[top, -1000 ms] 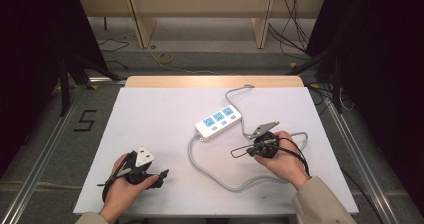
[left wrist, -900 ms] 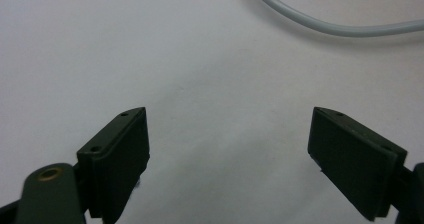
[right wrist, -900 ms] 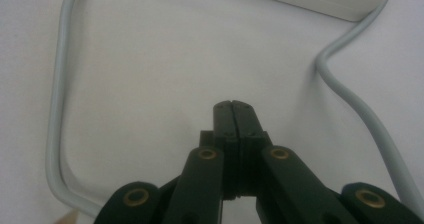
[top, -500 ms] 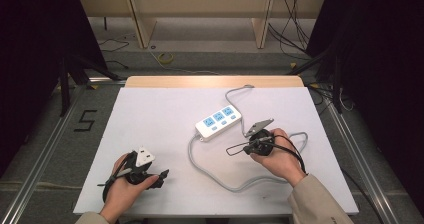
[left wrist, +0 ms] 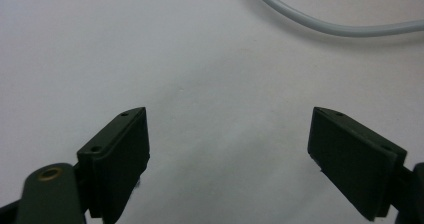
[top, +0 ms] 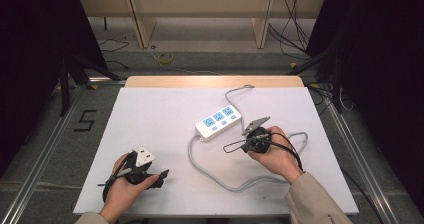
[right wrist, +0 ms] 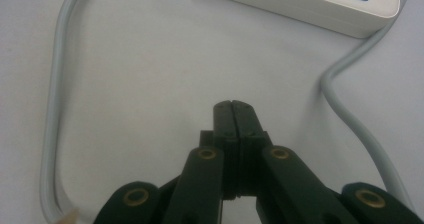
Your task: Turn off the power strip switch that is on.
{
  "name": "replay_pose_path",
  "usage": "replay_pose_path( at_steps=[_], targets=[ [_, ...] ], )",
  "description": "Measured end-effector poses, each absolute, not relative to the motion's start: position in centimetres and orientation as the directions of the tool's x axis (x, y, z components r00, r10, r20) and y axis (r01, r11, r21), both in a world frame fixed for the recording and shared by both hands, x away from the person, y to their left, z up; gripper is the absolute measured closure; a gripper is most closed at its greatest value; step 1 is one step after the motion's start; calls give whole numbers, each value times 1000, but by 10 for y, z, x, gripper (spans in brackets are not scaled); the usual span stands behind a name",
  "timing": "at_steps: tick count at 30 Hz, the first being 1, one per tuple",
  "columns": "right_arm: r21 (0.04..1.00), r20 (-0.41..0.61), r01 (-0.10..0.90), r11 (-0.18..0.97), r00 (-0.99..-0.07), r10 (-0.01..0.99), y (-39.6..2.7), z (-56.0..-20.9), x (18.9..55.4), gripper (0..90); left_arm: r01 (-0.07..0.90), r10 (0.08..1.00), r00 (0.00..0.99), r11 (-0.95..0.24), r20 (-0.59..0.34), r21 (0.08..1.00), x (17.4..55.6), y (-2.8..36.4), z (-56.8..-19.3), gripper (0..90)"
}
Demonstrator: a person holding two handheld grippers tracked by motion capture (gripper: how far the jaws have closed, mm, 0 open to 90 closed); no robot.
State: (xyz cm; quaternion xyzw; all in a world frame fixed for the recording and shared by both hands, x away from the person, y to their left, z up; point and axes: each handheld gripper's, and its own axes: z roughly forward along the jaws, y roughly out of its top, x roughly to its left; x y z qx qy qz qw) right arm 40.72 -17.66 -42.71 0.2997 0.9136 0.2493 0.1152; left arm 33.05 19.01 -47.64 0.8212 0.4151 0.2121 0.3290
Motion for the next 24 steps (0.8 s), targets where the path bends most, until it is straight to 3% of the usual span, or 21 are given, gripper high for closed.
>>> replay_pose_path(
  at_steps=[24],
  targets=[
    [507,-52,497,705,-798,600,-160,-425,427,900,542,820,567,-442,78,715,330,191,-476,164]
  ],
)
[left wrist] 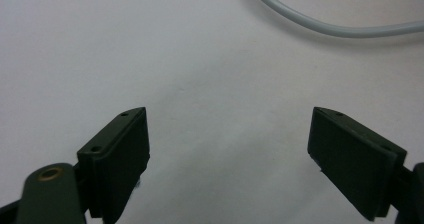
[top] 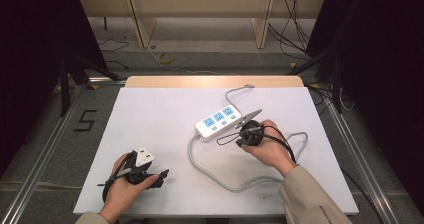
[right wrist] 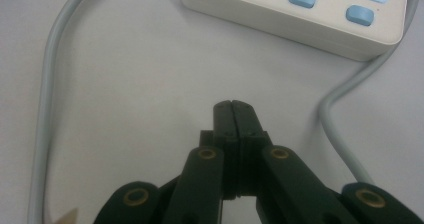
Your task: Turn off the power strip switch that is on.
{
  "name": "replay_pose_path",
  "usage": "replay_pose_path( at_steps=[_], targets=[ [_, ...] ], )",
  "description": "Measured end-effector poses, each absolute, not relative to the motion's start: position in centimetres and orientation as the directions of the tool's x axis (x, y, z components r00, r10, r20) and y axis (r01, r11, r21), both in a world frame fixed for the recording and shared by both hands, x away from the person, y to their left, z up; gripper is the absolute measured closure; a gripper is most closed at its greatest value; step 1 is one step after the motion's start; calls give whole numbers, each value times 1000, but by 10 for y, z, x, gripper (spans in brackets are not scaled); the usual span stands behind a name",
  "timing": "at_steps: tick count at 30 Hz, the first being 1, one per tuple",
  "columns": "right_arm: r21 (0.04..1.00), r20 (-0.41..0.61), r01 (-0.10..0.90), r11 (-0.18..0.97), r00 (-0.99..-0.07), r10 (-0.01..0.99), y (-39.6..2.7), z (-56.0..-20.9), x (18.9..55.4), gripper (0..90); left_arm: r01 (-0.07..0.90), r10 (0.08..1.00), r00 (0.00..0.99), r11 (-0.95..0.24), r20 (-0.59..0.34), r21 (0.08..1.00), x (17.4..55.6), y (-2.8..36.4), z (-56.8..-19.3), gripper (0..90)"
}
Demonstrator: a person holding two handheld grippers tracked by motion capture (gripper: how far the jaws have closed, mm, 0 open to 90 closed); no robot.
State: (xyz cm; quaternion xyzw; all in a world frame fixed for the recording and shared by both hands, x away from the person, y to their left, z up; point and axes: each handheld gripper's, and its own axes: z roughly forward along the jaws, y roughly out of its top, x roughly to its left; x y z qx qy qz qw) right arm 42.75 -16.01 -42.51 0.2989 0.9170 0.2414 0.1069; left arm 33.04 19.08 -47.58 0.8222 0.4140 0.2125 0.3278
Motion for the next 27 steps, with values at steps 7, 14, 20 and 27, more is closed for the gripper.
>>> replay_pose_path(
  at_steps=[7,14,20,27],
  targets=[
    [501,-50,498,708,-800,598,-157,-425,432,900,541,819,569,-444,78,714,331,191,-476,165],
    [496,-49,496,713,-803,594,-153,-424,435,900,541,819,568,-443,78,715,331,191,-476,165],
    [491,-50,496,716,-805,591,-150,-422,437,900,542,820,568,-442,76,715,331,191,-476,165],
    [491,-56,485,724,-812,582,-146,-420,440,900,541,819,569,-444,78,715,331,190,-476,165]
  ],
)
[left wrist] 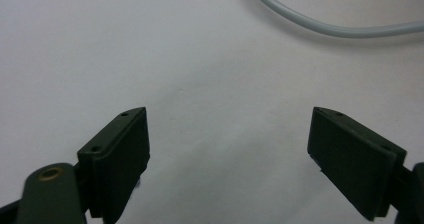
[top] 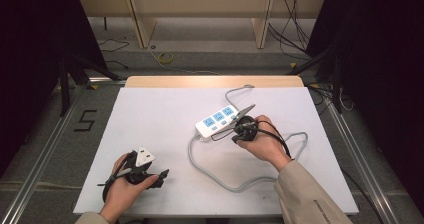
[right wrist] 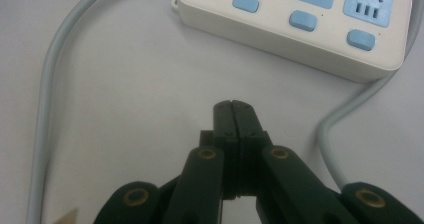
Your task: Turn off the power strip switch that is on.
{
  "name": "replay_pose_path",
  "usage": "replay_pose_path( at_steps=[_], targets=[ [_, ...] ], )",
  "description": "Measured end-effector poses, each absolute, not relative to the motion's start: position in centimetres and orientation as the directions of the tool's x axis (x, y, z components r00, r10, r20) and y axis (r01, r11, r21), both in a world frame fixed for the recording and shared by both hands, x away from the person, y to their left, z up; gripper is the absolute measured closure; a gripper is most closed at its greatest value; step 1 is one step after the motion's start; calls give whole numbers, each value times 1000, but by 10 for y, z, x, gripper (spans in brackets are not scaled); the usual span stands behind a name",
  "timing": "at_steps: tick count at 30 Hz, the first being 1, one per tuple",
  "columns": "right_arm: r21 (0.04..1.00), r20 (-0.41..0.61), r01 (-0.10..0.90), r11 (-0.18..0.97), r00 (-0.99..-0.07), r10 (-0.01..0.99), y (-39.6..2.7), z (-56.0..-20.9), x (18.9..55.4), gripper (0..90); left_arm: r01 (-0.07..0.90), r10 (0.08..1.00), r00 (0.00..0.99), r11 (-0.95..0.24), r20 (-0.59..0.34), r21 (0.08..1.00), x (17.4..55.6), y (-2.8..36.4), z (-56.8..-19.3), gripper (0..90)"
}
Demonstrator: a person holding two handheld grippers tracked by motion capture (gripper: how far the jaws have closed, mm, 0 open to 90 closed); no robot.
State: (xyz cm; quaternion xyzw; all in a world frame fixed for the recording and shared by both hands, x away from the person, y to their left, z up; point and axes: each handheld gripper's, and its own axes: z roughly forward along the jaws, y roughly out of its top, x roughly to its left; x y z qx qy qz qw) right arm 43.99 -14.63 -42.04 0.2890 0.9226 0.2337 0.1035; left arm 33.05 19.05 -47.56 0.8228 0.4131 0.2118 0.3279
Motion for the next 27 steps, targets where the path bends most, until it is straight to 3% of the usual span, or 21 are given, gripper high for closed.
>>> replay_pose_path(
  at_steps=[27],
  targets=[
    [472,-65,483,737,-815,576,-130,-417,452,900,539,818,570,-443,77,716,331,190,-476,166]
  ],
)
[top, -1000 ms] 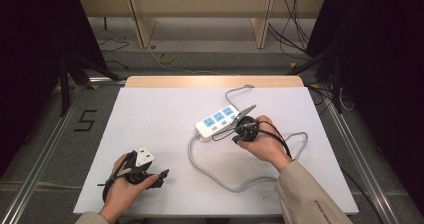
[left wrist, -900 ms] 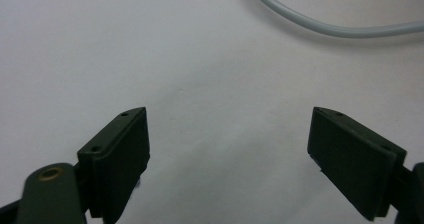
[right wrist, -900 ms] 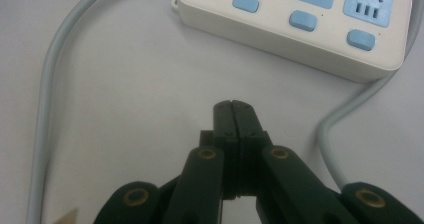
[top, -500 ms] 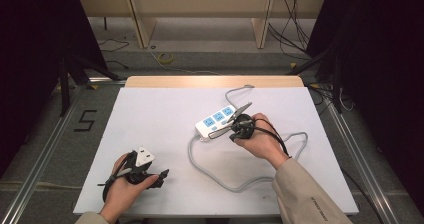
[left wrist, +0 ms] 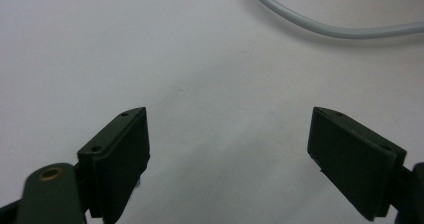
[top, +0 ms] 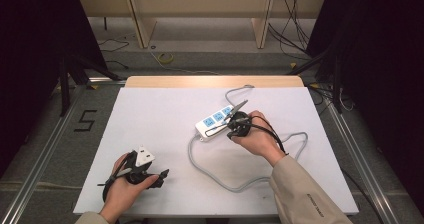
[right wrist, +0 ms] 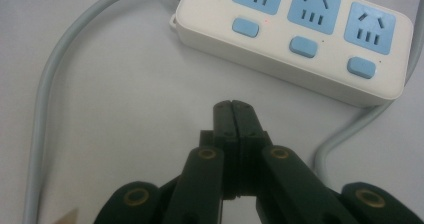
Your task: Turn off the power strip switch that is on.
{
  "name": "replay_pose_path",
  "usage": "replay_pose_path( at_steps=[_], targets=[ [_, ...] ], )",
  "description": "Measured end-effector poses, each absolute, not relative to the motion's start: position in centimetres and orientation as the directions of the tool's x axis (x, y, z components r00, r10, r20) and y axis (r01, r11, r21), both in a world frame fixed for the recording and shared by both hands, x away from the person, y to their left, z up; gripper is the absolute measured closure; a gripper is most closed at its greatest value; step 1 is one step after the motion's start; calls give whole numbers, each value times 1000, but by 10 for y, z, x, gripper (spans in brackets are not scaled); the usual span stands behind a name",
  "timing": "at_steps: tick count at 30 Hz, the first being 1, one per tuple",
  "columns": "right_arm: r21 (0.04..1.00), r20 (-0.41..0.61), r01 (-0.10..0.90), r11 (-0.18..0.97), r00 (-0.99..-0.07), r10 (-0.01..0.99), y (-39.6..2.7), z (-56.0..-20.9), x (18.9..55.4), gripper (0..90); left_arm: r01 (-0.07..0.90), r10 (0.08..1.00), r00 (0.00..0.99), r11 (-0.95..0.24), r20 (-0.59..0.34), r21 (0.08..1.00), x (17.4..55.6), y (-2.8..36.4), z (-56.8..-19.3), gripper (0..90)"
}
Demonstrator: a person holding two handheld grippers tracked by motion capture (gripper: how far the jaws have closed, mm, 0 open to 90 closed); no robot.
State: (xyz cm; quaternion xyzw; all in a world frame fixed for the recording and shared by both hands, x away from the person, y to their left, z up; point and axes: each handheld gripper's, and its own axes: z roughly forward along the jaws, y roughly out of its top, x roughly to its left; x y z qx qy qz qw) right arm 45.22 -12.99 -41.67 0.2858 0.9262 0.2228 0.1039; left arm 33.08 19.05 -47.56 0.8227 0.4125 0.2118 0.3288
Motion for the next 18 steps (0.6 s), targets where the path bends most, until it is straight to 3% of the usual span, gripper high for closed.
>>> replay_pose_path(
  at_steps=[18],
  targets=[
    [474,-60,484,736,-816,575,-119,-417,461,900,540,818,570,-441,75,717,331,190,-476,166]
  ],
)
